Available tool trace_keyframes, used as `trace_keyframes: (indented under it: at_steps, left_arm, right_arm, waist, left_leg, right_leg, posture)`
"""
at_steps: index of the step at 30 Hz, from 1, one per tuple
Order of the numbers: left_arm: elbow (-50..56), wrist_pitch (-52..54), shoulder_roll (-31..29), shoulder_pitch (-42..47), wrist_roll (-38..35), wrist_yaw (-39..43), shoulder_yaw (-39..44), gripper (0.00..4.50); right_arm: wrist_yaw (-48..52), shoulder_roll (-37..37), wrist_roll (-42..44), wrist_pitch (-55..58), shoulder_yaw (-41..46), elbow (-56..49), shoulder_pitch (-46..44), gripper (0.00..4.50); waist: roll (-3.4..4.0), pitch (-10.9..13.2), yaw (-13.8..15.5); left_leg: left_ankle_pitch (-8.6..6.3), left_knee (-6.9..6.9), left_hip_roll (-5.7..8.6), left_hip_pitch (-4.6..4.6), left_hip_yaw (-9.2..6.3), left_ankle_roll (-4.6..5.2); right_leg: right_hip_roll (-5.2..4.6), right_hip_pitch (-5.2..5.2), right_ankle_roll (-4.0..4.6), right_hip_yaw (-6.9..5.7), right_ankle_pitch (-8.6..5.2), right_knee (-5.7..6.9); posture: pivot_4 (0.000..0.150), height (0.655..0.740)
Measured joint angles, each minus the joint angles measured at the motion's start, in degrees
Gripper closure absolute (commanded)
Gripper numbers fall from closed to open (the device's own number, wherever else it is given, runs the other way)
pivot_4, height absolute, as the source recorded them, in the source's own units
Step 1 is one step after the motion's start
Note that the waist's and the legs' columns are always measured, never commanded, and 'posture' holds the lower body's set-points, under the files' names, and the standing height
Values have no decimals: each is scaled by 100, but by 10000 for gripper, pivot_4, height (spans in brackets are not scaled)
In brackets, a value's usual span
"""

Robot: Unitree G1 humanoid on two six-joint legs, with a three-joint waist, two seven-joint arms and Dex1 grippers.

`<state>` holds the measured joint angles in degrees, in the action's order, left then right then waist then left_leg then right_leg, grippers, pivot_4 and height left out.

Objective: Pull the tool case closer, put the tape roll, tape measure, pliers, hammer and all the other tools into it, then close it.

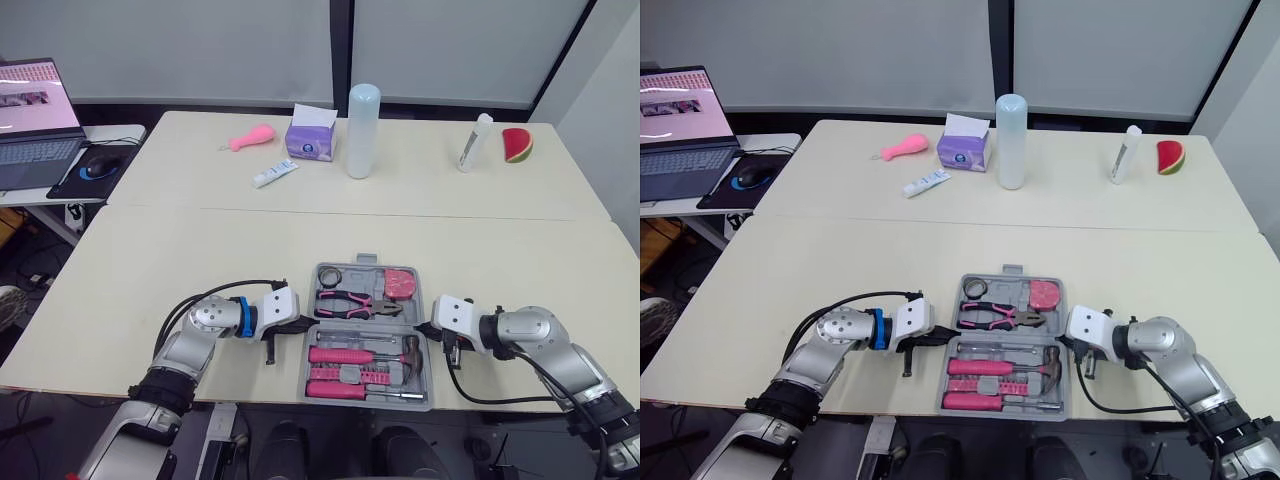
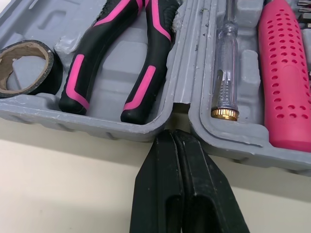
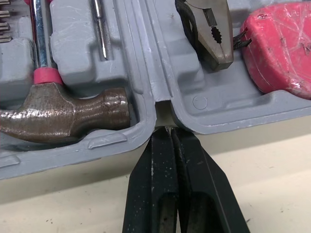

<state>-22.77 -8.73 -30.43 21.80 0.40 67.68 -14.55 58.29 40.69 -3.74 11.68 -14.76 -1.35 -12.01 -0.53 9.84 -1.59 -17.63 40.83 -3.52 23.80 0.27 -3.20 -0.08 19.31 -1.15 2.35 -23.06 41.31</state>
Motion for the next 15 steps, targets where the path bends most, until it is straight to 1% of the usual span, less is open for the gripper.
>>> trace_keyframes:
  at_steps: [15]
  left_arm:
    - [-28,-69,-23,18,40,-58,11,44811]
  right_arm:
    - [-82,-51,-10,24,3,1,-2,45000]
  waist:
    - [0,0,-5]
  left_leg:
    - [0,1,-1,-2,-1,0]
  right_leg:
    - [0,0,0,0,0,2]
  posture:
    - [1500,7075]
